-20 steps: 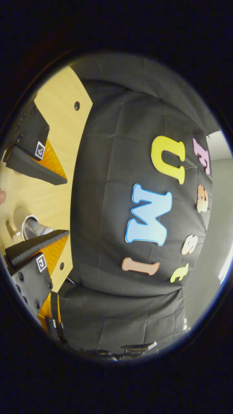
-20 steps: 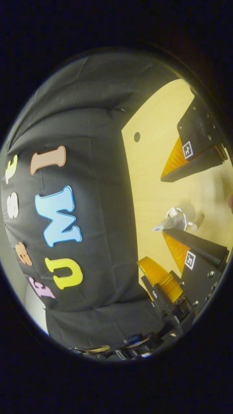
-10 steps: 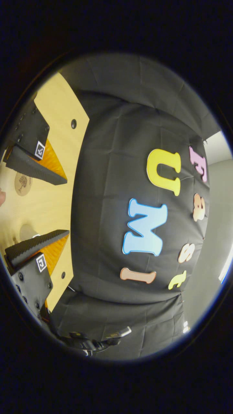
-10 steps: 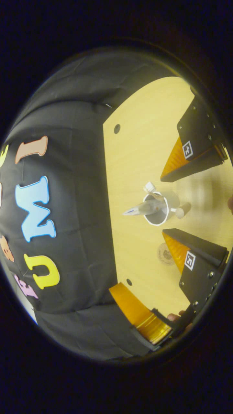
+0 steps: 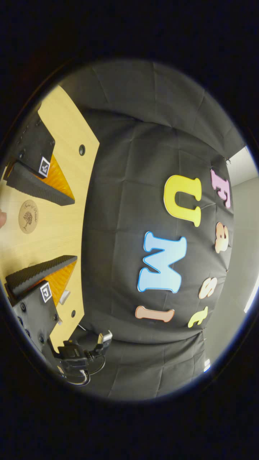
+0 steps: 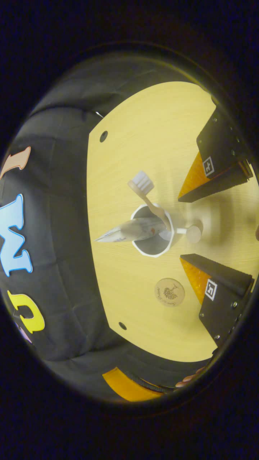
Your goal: Put the toothbrush and toothpaste on the desktop into the cup, then pick up the cup and place it on the coaster on the desktop.
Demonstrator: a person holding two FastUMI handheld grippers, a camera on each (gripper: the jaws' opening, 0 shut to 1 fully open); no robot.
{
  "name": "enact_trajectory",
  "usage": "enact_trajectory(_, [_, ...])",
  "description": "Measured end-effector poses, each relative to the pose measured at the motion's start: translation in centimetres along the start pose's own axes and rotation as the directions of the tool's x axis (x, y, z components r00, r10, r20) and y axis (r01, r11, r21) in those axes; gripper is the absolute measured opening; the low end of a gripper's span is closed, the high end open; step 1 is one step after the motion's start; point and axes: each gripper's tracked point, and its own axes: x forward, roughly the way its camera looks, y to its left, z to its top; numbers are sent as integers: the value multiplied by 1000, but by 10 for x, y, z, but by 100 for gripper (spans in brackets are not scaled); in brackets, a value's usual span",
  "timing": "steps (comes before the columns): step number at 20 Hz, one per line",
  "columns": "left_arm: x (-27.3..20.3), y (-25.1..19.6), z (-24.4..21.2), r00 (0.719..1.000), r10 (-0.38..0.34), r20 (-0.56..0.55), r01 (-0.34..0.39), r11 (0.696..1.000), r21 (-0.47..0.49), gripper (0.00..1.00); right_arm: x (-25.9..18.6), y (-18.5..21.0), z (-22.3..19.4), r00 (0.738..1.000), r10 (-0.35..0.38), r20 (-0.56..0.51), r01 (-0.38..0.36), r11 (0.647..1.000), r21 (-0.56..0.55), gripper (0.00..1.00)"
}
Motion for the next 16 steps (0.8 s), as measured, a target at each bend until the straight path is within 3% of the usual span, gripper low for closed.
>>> enact_trajectory(6, [-5, 8, -11, 1000, -1, -31, 0, 1000, -25, 89, 21, 1, -7, 988, -48, -149, 43, 998, -35, 88])
enact_trajectory(13, [-9, 24, -20, 998, 28, -52, -30, 999, -39, 90, 34, -2, -10, 969, -82, -234, 70, 996, -60, 86])
enact_trajectory(16, [-12, 32, -23, 997, 46, -59, -49, 998, -42, 90, 39, -3, -10, 963, -82, -258, 70, 996, -57, 78])
